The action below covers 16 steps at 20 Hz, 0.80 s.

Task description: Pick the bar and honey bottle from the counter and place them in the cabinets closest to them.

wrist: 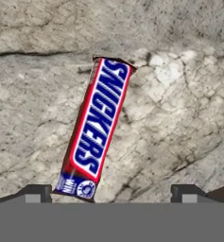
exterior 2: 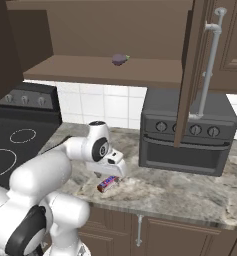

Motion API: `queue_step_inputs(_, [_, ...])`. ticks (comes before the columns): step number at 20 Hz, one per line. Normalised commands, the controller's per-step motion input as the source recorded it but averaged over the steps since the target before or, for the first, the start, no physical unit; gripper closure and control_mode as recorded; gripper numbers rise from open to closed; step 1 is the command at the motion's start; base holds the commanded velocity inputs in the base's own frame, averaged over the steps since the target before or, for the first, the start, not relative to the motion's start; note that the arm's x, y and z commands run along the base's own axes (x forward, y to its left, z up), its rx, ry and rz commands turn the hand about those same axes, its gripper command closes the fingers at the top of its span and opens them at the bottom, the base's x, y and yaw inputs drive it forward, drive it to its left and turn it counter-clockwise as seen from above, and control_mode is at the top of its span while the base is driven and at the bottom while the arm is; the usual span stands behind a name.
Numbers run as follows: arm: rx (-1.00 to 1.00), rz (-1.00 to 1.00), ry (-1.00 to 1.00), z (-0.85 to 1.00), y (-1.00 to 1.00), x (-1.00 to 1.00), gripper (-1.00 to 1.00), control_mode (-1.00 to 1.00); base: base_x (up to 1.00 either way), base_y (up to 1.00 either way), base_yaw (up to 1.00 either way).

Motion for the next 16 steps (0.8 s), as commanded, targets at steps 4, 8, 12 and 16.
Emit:
queue_step_inputs(4, [0.05,0.0,-0.06,-0.19,-0.02,0.13,-1.0,-1.0,0.0,0.0,0.0])
queue_step_inputs(8, [0.02,-0.01,-0.07,-0.1,0.01,0.18,-1.0,-1.0,0.0,0.0,0.0])
queue_step_inputs(12, [0.01,-0.01,-0.05,-0.13,0.02,0.16,-1.0,-1.0,0.0,0.0,0.0])
queue_step_inputs(16, [0.0,-0.02,-0.01,-0.31,-0.02,0.03,-1.0,-1.0,0.0,0.0,0.0])
